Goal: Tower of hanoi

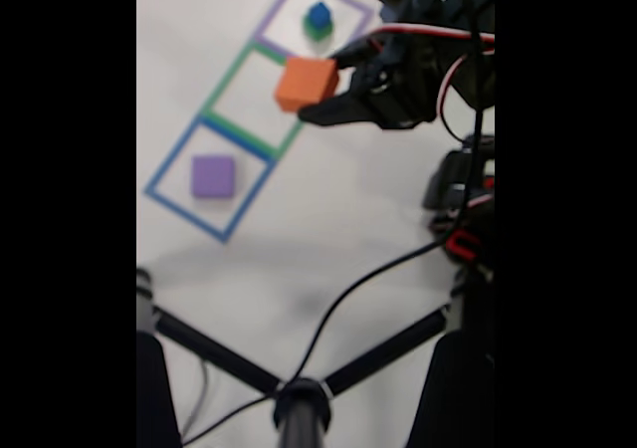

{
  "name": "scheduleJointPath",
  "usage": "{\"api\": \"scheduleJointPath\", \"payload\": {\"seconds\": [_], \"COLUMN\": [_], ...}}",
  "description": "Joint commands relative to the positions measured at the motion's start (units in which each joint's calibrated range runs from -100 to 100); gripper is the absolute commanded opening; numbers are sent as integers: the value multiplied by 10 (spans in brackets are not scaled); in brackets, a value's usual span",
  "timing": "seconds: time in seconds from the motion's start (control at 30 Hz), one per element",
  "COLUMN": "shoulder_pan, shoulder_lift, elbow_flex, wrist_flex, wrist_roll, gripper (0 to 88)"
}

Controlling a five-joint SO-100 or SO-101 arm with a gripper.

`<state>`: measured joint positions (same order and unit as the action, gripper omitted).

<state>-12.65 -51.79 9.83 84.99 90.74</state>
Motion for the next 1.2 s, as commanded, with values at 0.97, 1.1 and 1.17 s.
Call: {"api": "scheduleJointPath", "payload": {"seconds": [0.97,1.1,1.17], "shoulder_pan": [-85,-86,-86], "shoulder_lift": [249,294,313], "elbow_flex": [605,610,616], "wrist_flex": [-1010,-1059,-1083], "wrist_roll": [93,93,93], "gripper": [107,107,107]}}
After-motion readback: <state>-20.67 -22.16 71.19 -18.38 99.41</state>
